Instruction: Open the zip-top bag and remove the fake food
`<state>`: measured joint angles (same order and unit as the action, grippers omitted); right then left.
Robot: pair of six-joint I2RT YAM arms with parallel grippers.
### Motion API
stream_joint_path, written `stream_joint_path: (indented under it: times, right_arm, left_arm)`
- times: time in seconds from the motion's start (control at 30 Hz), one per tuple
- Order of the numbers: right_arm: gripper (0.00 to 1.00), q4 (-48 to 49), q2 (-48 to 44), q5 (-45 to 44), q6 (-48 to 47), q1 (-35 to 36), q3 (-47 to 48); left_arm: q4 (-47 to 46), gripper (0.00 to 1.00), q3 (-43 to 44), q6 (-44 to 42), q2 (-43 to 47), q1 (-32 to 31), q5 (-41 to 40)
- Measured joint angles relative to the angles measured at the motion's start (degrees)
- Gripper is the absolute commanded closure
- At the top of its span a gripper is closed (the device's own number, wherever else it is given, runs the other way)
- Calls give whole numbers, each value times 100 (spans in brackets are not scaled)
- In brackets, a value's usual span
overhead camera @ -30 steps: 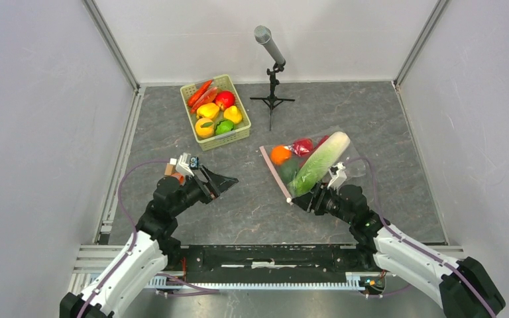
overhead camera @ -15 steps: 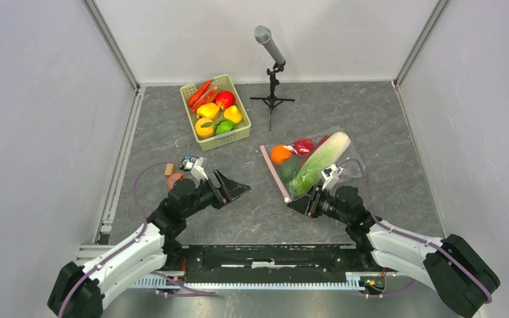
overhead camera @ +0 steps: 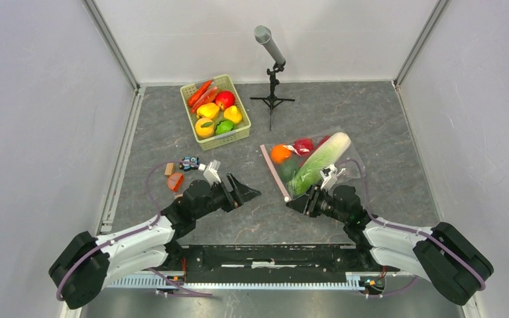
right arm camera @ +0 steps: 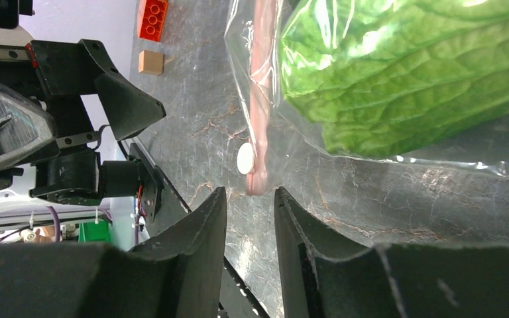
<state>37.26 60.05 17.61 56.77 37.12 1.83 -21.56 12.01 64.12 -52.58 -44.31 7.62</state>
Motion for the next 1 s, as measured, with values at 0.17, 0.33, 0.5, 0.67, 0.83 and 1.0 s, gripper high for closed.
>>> stream_joint_path:
  times: [0.17, 0.33, 0.5, 0.67, 0.83, 1.0]
  right_arm:
    - [68, 358, 240, -13, 188, 2, -20]
    - [74, 638, 304, -26, 258, 28, -22]
    - [76, 730, 387, -55, 262, 26, -24]
    - [77, 885, 562, -120, 348, 28, -26]
    - [74, 1117, 767, -140, 455, 28, -35]
    - [81, 1360, 953, -162, 540, 28, -35]
  left_arm:
    - [-260, 8, 48, 55, -348, -249, -155]
    - [-485, 9, 190, 66, -697, -433, -225]
    - [-752, 11, 323, 85, -1060, -577, -306]
    - [-1060, 13, 428, 151, -1545, -695, -313]
    - [-1438, 15, 538, 229, -2087, -811, -310]
    - [-1803, 16, 619, 304, -2533, -914, -306]
